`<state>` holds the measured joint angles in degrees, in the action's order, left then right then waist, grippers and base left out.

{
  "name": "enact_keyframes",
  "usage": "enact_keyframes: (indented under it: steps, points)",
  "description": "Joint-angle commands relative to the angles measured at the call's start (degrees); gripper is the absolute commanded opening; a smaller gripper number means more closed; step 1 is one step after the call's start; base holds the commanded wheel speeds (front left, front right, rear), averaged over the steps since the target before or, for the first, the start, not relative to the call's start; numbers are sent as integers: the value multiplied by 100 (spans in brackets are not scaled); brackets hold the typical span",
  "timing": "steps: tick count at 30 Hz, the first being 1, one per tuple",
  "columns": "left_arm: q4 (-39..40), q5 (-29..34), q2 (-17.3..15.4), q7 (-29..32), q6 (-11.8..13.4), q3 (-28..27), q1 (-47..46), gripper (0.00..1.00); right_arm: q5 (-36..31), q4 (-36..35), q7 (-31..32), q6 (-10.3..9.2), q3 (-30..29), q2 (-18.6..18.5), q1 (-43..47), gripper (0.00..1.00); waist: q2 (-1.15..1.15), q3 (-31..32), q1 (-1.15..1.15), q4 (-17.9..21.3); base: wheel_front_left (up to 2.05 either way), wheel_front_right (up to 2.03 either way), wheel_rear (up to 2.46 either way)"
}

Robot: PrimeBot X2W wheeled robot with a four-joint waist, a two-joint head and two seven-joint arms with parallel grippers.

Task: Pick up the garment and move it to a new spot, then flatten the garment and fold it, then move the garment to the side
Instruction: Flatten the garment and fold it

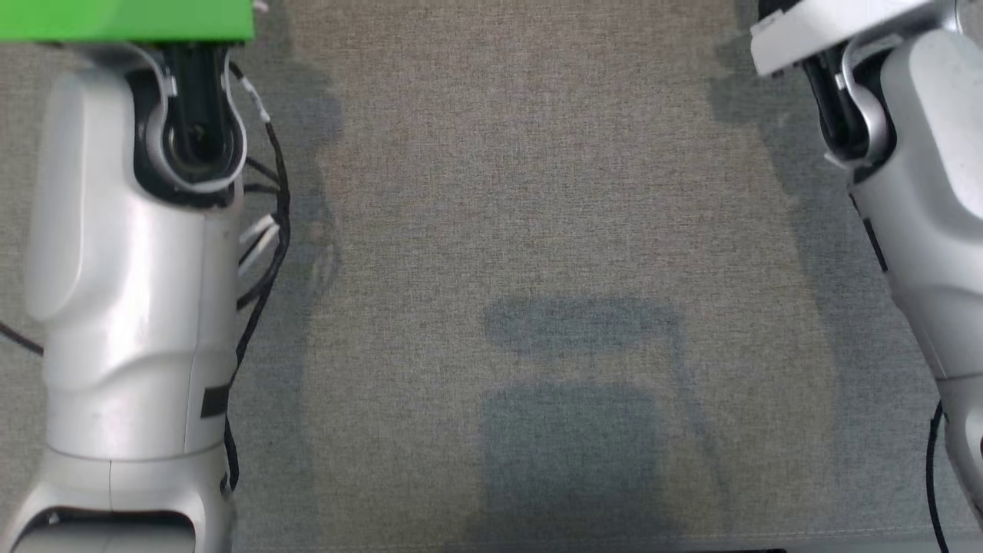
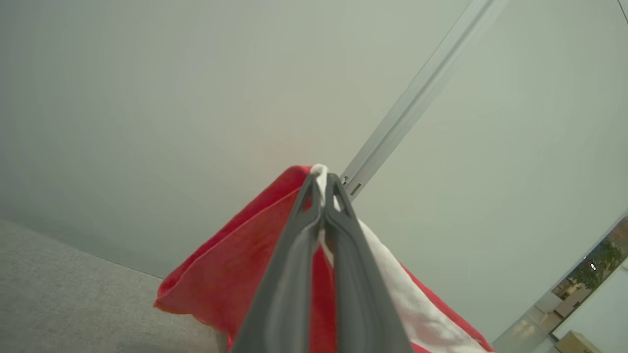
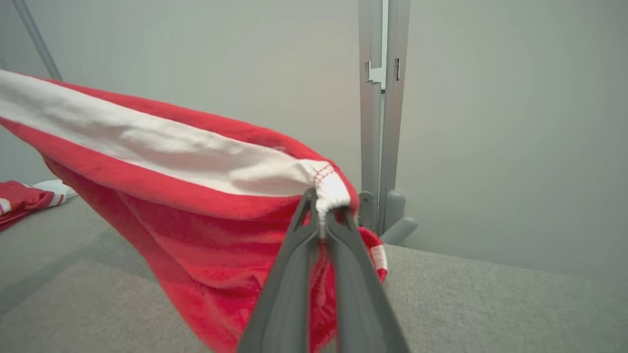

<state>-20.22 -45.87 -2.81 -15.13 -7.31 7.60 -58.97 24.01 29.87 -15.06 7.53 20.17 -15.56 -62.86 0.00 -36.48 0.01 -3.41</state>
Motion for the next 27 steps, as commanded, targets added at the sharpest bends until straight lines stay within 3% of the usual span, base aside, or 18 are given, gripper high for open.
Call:
enact_keyframes:
  steps: [1,6,10,18,27]
  points:
    - [251,-72,-94,0,-18,2,335,0,93,-175,-17,-8,52,-116,276,0,0,150,-1,33,0,0,0]
    - [1235,-260,-257,0,-19,-88,1629,0,187,-948,-17,-8,110,-407,1304,0,0,524,-1,-2,0,0,0]
    - [1829,-222,-206,-1,-20,-225,2784,0,238,-1557,-18,-9,-168,-386,2408,0,0,951,-1,-99,0,0,0]
    - [2312,-306,-39,-2,-14,-220,4683,0,44,-2266,-18,-11,-806,46,4451,0,0,1900,-1,-271,0,0,0]
    - [2612,-707,-33,-31,-1,-375,6149,0,-182,-2916,-18,-27,-1428,392,6171,0,0,2798,-1,-481,0,0,0]
